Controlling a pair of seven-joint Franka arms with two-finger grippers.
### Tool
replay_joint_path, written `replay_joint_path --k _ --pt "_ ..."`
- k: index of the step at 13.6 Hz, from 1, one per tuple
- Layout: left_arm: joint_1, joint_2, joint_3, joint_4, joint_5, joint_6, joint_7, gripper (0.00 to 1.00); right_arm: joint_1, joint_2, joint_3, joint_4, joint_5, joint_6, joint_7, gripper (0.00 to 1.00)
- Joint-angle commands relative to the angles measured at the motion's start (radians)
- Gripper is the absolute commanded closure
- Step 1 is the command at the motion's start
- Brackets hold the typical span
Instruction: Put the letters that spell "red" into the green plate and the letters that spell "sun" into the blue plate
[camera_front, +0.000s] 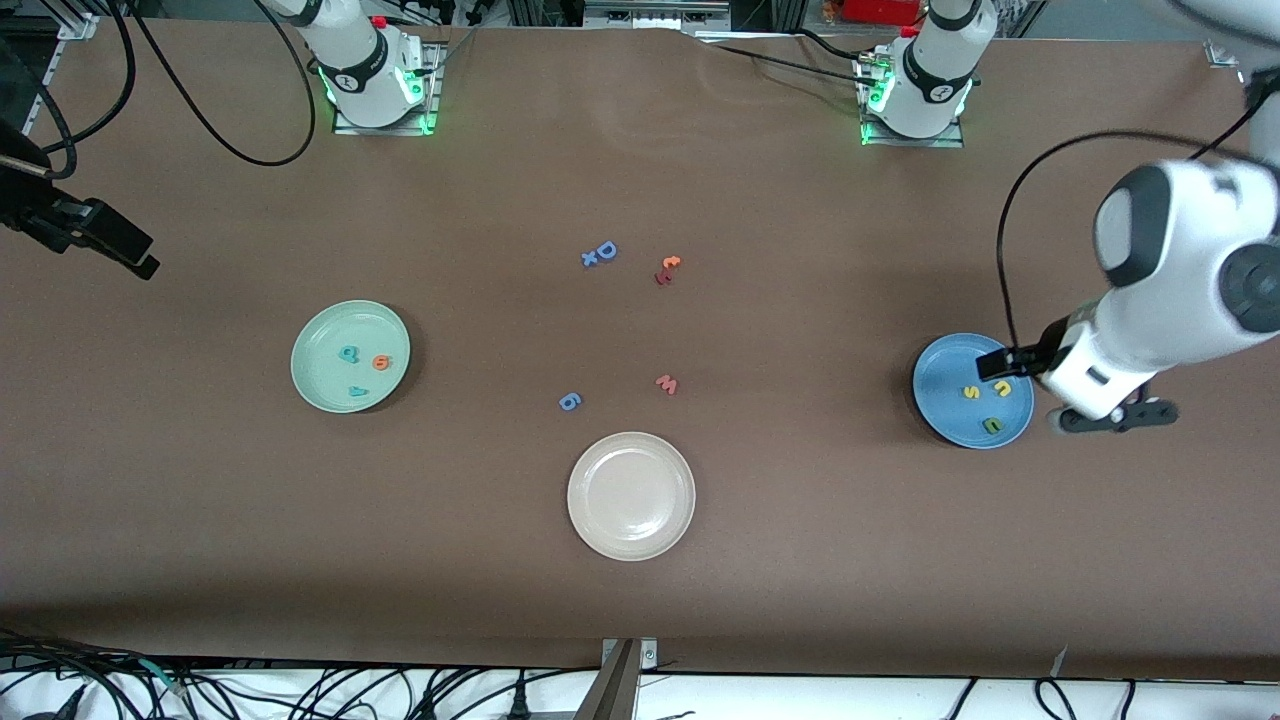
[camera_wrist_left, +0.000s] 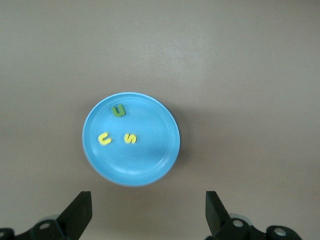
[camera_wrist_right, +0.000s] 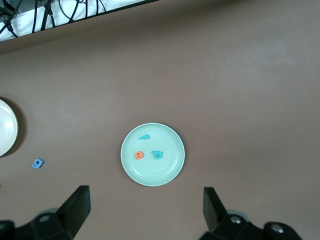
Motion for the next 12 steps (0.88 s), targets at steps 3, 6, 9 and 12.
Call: replay_joint_path --k 3,6,9,12 --pt "0.062 -0.201 -0.003 -0.038 0.010 -0.110 -0.012 0.00 -0.001 -0.010 0.001 0.003 0.016 -0.009 -0.007 0.00" --pt "0.157 -0.267 -0.104 -0.037 0.057 -0.127 -0.012 0.00 -0.001 -0.010 0.001 0.003 0.015 -0.009 -0.006 0.00" --pt "0.156 -0.322 -0.125 -0.029 0.096 -0.130 -0.012 0.00 -0.001 -0.010 0.000 0.003 0.013 -0.011 -0.032 0.00" --pt "0.109 -0.327 -0.082 0.043 0.093 -0.194 -0.007 0.00 -0.001 -0.010 -0.002 0.003 0.016 -0.011 -0.042 0.00"
